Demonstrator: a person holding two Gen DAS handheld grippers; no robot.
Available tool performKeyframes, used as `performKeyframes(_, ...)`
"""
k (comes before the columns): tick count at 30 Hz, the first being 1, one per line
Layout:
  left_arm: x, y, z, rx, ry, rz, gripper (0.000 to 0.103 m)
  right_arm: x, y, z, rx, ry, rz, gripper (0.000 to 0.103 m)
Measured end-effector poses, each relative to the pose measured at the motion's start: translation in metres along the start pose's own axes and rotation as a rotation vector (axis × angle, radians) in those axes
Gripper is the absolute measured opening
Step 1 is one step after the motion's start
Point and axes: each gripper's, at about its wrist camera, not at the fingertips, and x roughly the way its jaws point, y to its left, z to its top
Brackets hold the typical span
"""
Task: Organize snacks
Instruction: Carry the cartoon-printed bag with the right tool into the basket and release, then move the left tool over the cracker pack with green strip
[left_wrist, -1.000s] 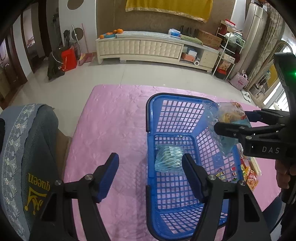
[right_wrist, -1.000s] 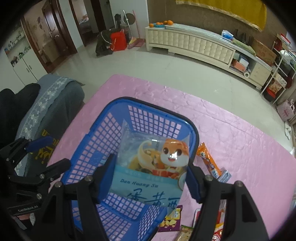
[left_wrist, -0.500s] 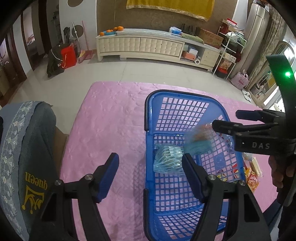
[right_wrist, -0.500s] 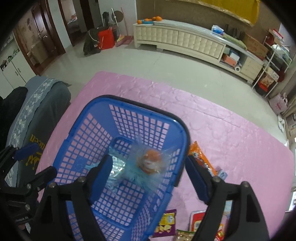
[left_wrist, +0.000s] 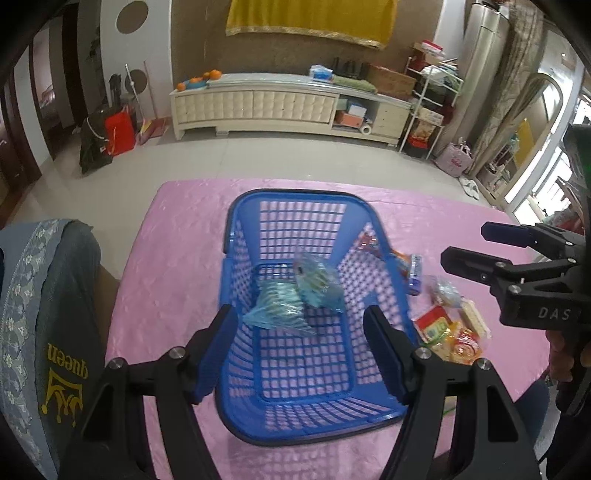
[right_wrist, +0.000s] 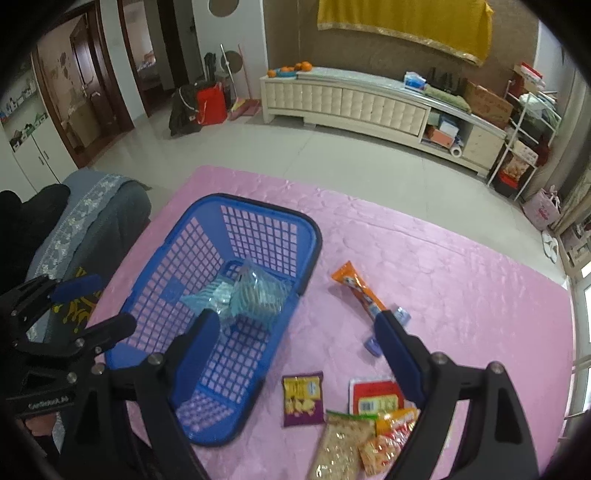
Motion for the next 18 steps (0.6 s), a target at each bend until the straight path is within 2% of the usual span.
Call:
performKeyframes(8, -0.027, -0.036, -0.017, 0.033, -0.028, -0.034, 0.069, -0.047, -0.021, -0.037, 0.020, -0.046, -0.019, 0.089)
performKeyframes(18, -0.038, -0.086, -0.044, 0.103, -0.029, -0.071, 0.068, -0.078, -0.055, -0.085, 0.085, -0.079, -0.042, 0.089)
